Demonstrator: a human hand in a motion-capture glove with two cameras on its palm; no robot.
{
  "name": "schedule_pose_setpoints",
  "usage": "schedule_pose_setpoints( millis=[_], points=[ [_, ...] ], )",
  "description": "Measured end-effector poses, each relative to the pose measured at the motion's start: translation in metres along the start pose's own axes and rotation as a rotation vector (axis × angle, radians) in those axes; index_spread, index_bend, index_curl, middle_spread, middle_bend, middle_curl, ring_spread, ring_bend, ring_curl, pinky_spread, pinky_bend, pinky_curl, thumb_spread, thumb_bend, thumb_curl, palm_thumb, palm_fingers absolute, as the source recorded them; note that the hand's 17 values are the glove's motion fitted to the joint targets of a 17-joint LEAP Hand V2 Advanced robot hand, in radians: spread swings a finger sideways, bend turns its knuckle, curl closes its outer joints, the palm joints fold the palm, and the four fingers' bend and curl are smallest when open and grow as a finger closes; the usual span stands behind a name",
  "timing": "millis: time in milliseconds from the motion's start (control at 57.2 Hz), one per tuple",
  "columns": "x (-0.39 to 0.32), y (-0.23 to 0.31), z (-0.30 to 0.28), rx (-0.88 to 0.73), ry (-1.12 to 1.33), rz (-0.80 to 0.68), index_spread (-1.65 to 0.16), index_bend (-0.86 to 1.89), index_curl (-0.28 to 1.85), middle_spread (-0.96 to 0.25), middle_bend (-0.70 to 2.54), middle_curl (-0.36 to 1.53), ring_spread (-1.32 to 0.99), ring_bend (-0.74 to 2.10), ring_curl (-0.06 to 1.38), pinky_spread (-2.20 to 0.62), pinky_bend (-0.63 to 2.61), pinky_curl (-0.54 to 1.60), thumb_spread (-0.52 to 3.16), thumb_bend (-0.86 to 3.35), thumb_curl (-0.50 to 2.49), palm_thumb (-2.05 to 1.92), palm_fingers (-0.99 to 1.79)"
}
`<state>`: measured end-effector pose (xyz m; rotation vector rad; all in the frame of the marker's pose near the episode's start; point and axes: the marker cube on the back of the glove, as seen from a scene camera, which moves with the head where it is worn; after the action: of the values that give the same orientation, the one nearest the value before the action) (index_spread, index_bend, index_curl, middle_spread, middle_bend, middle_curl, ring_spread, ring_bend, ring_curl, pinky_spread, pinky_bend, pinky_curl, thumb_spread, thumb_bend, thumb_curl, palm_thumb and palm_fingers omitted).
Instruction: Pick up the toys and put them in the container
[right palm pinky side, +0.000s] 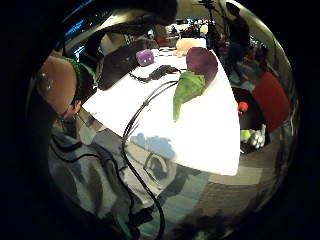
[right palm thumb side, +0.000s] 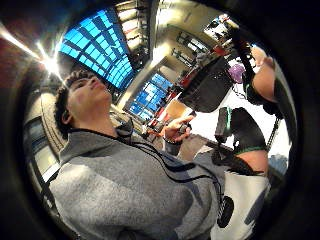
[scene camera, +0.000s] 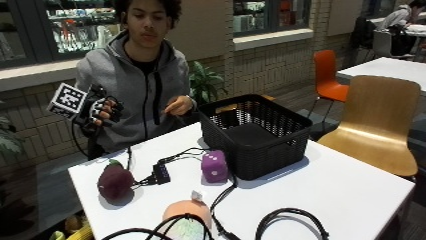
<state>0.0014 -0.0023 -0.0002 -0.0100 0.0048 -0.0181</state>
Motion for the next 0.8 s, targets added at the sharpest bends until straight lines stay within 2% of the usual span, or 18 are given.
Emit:
schedule_pose_setpoints(
  millis=[35,140,314,542,804],
  points=[
    [0.0,0.0,0.0,-0.003,0.001,-0.004,-0.05,0.24,0.03,-0.03,0.42,0.08,-0.09,0.56,0.07,-0.09,0.32,0.06,0.47,0.3,0.06,0.36,1.12],
    [-0.001,-0.002,0.001,-0.012,0.011,-0.003,-0.09,0.23,0.12,-0.05,0.5,0.14,-0.15,0.66,0.17,-0.13,0.32,0.15,0.89,0.42,0.12,0.43,1.04],
    [-0.009,-0.001,-0.001,-0.033,0.054,0.01,-0.13,0.23,0.17,-0.07,0.56,0.19,-0.21,0.71,0.21,-0.16,0.33,0.2,1.29,0.49,0.2,0.4,0.97],
    [-0.007,-0.014,0.001,-0.059,0.144,0.037,-0.15,0.26,0.23,-0.07,0.6,0.23,-0.23,0.75,0.22,-0.17,0.36,0.25,1.49,0.47,0.25,0.3,0.92],
    [-0.007,-0.024,0.003,-0.046,0.217,0.134,-0.17,0.25,0.29,-0.08,0.64,0.28,-0.24,0.79,0.25,-0.17,0.41,0.3,1.5,0.39,0.27,0.19,0.84]
  ],
)
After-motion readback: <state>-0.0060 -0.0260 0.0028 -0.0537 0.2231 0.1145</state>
